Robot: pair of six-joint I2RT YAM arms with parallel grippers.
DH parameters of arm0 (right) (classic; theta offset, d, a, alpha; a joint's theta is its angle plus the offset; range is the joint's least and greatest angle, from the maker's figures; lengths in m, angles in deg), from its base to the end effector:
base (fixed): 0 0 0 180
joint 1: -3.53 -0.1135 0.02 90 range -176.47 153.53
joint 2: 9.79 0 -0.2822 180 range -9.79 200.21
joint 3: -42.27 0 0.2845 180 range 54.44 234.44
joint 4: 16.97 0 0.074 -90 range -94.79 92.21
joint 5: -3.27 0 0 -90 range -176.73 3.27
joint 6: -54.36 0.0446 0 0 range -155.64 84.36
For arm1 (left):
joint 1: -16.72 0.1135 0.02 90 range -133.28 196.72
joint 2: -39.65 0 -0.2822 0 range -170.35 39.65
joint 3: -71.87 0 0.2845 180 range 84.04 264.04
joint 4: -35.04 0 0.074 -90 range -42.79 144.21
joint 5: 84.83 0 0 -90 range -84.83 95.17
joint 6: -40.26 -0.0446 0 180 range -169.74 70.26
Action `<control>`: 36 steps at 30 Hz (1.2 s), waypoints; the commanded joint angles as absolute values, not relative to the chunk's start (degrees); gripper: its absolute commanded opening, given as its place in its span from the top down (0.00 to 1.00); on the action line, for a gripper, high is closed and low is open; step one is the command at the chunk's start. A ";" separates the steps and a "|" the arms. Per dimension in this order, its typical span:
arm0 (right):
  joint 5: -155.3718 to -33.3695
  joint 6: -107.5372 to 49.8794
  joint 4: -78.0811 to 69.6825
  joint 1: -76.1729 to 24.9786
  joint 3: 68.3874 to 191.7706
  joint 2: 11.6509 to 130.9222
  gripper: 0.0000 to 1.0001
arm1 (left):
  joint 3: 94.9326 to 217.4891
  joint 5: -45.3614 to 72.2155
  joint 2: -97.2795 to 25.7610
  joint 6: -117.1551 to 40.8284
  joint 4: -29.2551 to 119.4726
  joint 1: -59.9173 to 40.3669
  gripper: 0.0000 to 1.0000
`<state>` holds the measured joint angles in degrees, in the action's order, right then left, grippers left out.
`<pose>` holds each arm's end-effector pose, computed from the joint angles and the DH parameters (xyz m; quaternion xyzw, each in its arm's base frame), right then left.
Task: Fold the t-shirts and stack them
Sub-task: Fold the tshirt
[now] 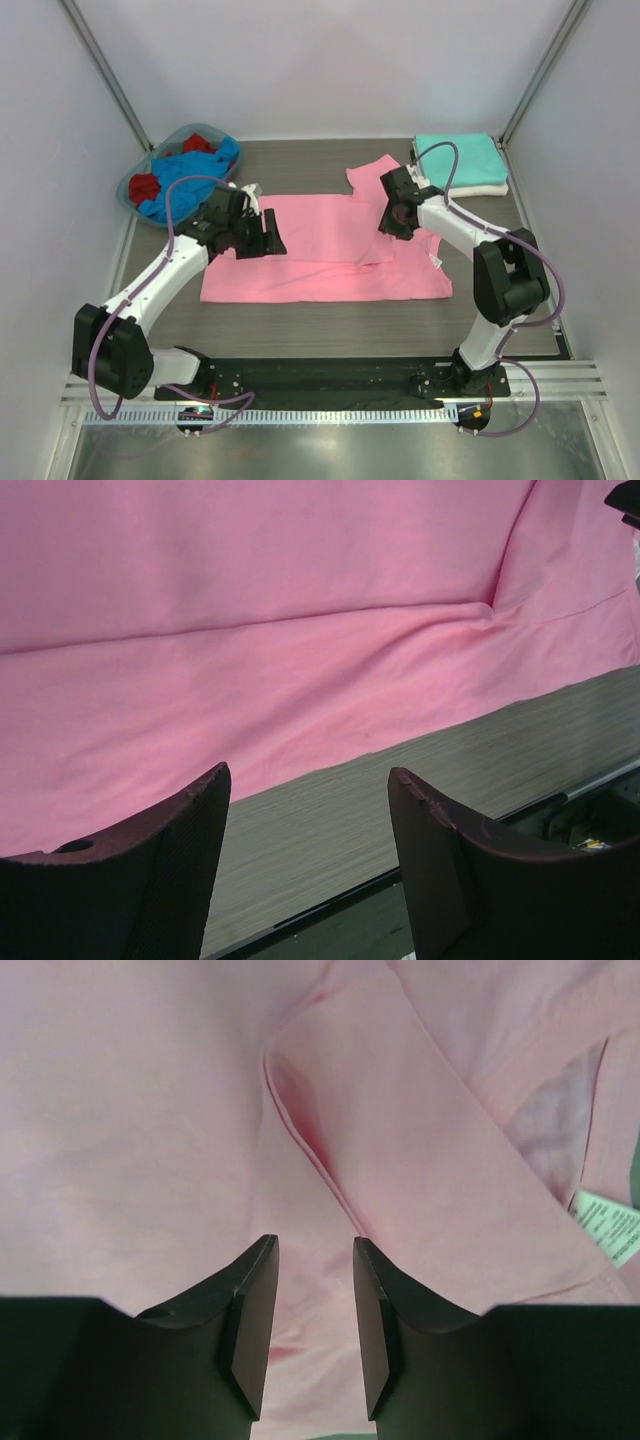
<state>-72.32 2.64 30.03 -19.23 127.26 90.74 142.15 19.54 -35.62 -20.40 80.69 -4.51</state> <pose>0.3729 0.1444 0.2107 0.1596 0.9509 0.0146 0.2647 0.2812 -0.1211 0.2711 -0.0240 0.9348 -0.2492 0.2518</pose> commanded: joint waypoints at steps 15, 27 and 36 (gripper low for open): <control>-73.63 19.64 20.35 -19.59 112.54 82.93 0.58 | 143.55 12.90 -30.58 -26.37 84.74 -2.52 0.31; -71.96 21.93 18.32 -20.20 109.11 82.40 0.59 | 142.67 10.97 -30.23 -26.80 85.36 -2.44 0.31; -70.48 21.14 18.23 -20.82 109.38 82.23 0.79 | 143.28 9.39 -29.96 -26.80 85.97 -2.43 0.31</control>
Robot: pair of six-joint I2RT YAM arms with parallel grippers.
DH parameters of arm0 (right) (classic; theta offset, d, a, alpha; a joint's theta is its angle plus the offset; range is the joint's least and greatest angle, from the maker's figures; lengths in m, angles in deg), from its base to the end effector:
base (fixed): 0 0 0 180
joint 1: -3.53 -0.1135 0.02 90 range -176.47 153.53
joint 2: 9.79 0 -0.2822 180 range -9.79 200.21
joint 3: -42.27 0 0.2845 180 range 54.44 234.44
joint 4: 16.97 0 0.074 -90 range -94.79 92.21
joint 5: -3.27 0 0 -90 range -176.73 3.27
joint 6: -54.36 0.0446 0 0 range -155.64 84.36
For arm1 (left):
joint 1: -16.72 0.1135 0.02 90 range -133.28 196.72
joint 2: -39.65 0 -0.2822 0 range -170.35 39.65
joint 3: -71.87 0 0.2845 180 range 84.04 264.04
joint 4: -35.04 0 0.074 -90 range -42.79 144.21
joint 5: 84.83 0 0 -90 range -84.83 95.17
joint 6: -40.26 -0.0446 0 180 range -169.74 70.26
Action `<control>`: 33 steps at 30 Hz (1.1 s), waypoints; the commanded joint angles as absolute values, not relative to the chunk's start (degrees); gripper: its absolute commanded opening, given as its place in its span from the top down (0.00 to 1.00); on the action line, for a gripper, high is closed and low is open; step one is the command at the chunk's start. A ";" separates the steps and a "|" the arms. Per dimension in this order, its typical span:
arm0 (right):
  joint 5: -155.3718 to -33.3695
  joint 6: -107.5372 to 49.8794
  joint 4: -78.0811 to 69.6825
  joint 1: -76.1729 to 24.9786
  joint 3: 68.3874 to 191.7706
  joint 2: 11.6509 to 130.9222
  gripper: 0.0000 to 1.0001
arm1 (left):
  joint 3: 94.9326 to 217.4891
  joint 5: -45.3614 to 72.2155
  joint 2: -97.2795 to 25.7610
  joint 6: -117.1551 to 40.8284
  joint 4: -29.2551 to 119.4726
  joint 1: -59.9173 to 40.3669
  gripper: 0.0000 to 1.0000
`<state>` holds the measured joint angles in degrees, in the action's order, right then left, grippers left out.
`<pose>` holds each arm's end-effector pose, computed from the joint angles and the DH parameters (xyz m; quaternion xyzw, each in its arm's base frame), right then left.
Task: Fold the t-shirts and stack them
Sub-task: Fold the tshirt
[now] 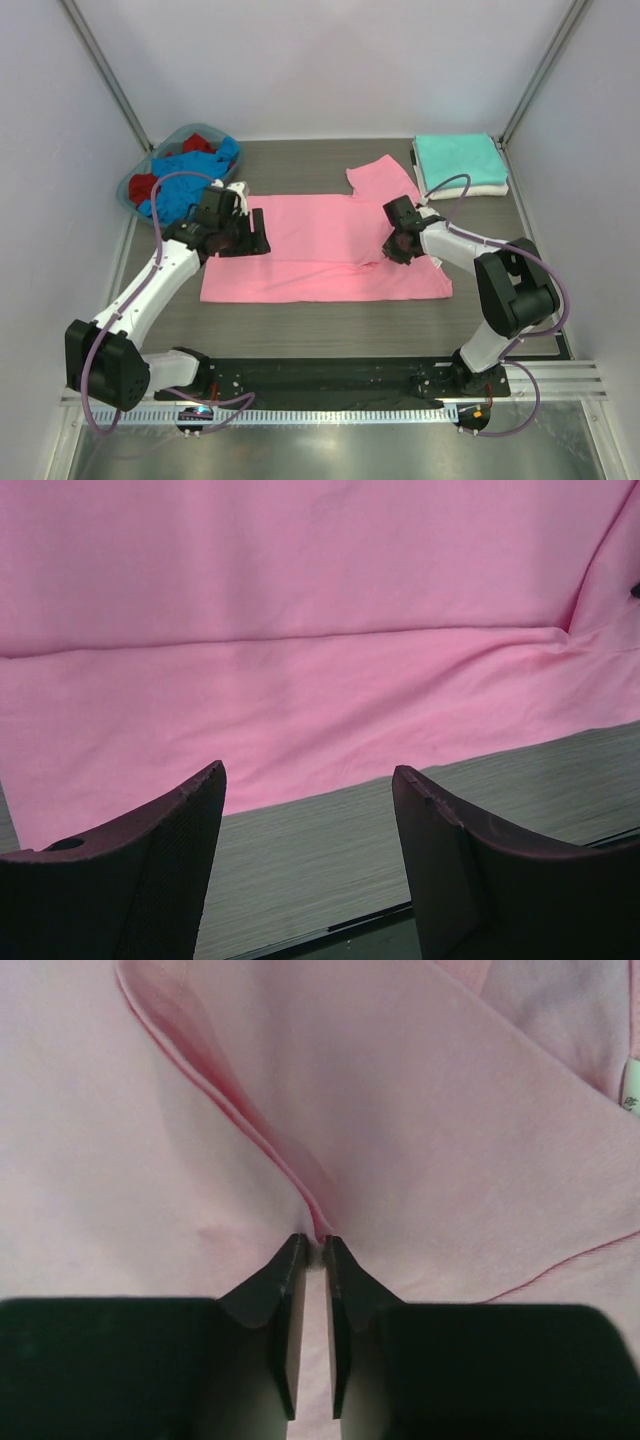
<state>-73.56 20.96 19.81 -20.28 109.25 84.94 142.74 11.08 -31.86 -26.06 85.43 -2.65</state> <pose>0.3202 0.1302 0.1563 0.2977 0.9224 0.0559 0.2395 0.2715 -0.1003 0.2859 -0.0182 0.9415 -0.1674 0.2921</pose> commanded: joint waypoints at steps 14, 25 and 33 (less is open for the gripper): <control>-76.09 16.39 11.47 -21.26 117.10 84.77 0.99 | 143.10 10.09 -29.70 -26.45 85.36 -2.35 0.30; -83.30 13.85 5.05 -22.66 120.89 88.91 0.66 | 143.37 9.03 -29.43 -25.22 85.18 -2.35 0.25; -72.59 10.50 23.41 -22.22 122.04 81.80 0.66 | 143.81 17.55 -35.05 -21.19 81.59 -2.35 0.25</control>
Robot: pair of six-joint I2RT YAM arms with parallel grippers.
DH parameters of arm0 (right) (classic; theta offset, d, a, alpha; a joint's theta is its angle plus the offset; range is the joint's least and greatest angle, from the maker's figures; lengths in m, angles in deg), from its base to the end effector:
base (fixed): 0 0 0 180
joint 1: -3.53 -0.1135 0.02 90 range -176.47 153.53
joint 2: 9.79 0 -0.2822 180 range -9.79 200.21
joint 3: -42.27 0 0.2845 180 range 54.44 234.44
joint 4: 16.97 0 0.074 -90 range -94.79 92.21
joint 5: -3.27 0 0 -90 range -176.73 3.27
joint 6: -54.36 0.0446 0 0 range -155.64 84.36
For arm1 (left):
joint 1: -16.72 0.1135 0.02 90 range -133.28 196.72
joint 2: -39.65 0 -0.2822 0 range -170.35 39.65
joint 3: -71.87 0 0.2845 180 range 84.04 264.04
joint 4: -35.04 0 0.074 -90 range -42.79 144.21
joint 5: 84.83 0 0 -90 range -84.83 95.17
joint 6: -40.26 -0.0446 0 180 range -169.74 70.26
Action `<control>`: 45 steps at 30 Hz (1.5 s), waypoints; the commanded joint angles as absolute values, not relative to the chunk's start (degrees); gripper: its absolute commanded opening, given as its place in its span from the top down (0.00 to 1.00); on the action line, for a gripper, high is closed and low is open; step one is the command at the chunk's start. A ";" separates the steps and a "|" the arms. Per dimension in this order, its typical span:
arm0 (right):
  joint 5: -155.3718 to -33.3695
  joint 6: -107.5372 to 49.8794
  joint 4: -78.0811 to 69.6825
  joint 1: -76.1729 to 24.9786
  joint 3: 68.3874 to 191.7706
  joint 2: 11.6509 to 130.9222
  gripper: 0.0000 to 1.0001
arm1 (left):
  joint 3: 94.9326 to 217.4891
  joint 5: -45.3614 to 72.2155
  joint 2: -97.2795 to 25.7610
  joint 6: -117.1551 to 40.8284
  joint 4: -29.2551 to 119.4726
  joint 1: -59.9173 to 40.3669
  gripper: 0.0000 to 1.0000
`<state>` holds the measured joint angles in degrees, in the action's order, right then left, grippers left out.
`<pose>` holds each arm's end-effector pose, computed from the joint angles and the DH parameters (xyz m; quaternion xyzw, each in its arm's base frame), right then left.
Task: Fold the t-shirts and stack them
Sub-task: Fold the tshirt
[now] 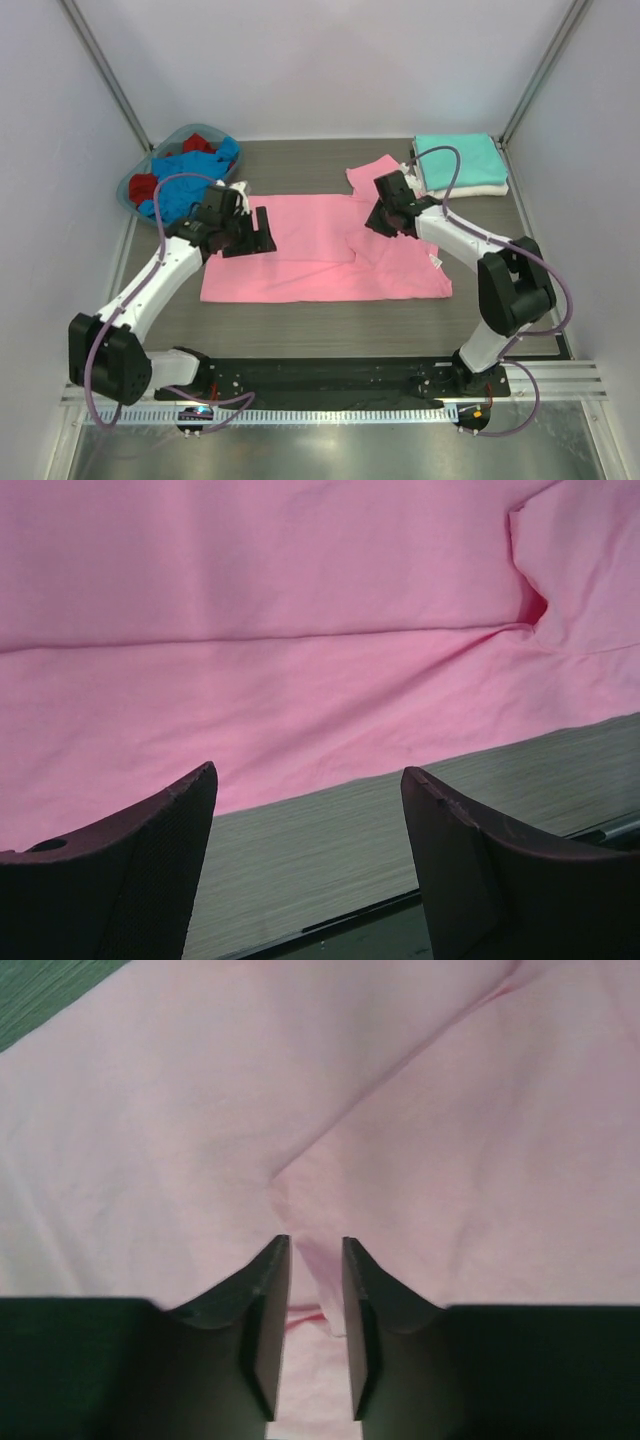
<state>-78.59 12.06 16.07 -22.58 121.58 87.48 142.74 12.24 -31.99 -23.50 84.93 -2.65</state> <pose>0.3626 0.1707 0.2139 0.1994 0.9192 0.1464 0.3064 0.2723 -0.1015 0.2860 -0.0356 0.9394 -0.1837 0.2872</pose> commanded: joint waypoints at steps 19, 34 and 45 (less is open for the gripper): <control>-71.08 13.14 24.82 -11.94 96.90 66.84 0.83 | 135.55 11.77 -54.04 -9.05 73.58 -2.00 0.29; -69.24 17.00 30.89 -9.30 86.97 56.65 0.87 | 123.94 4.82 -44.12 -1.75 70.33 -2.00 0.26; -69.33 16.74 36.68 -6.84 89.06 51.03 0.90 | 123.57 7.37 -37.97 -2.01 72.08 -3.49 0.26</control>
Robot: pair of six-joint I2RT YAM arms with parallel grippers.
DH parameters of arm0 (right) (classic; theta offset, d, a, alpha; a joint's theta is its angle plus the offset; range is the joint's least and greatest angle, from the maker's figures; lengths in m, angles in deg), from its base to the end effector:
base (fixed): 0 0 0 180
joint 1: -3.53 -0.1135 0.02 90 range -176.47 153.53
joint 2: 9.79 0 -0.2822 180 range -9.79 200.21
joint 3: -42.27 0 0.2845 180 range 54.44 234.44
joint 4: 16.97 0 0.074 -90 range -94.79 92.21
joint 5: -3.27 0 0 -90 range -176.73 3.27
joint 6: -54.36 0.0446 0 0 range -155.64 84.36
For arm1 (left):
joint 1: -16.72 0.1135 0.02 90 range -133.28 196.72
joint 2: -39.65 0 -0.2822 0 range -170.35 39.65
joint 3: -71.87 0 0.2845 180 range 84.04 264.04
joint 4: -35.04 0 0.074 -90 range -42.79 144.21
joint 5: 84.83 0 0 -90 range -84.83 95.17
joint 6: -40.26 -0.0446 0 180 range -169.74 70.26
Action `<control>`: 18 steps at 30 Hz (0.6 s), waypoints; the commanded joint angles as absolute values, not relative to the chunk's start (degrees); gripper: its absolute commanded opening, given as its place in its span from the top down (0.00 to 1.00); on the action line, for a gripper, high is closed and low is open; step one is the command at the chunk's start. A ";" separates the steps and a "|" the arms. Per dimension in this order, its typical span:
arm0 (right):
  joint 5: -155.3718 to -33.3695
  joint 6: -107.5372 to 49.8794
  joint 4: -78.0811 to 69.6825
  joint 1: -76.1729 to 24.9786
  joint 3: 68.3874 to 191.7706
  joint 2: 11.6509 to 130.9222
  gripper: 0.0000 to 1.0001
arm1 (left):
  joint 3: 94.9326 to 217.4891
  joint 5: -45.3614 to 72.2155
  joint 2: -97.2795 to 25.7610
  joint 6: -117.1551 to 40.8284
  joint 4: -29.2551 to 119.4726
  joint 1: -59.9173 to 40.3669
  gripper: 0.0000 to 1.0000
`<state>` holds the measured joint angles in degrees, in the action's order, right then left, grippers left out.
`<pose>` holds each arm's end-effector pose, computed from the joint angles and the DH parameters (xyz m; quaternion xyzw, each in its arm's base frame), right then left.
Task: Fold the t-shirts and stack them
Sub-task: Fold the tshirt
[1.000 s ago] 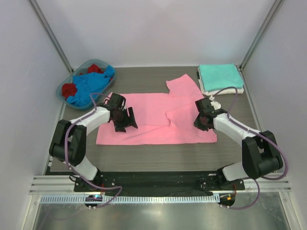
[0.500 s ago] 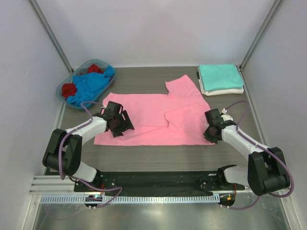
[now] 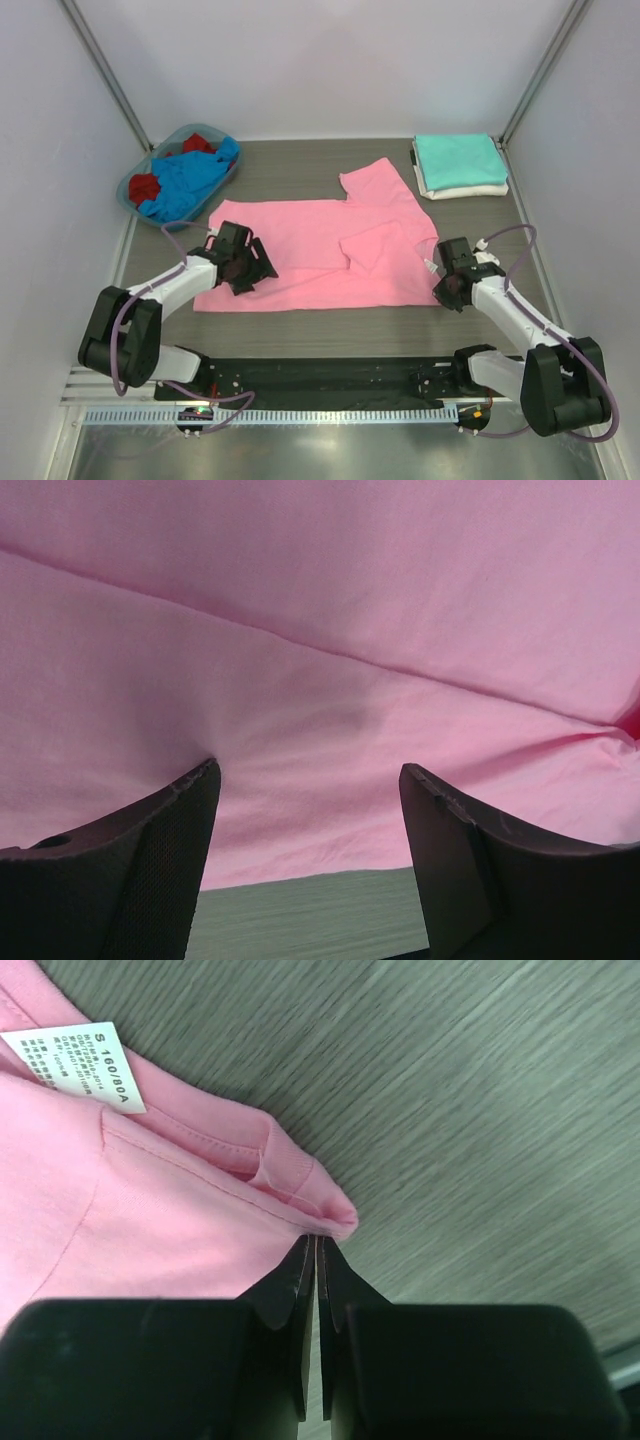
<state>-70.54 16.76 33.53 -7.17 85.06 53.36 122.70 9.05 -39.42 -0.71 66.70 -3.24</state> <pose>0.1964 0.0245 0.1559 0.3694 0.9040 -0.0322 0.2129 0.2589 -0.0972 0.1534 -0.2337 0.9365 -0.1739 0.1954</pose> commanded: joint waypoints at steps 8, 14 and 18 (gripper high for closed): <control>-73.37 17.70 33.62 -8.42 97.94 52.86 0.90 | 133.25 8.42 -39.10 -5.01 75.07 -3.40 0.25; -74.42 17.28 25.98 -10.00 101.80 63.48 0.91 | 139.93 8.16 -44.63 -7.20 77.62 -3.23 0.25; -73.90 15.16 25.44 -10.27 104.80 73.51 0.92 | 141.52 10.17 -44.56 -8.69 77.71 -3.31 0.25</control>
<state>-74.13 16.63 28.18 -9.90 102.04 69.75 139.20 8.52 -44.95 -6.28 75.81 -3.42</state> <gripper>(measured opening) 0.085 0.747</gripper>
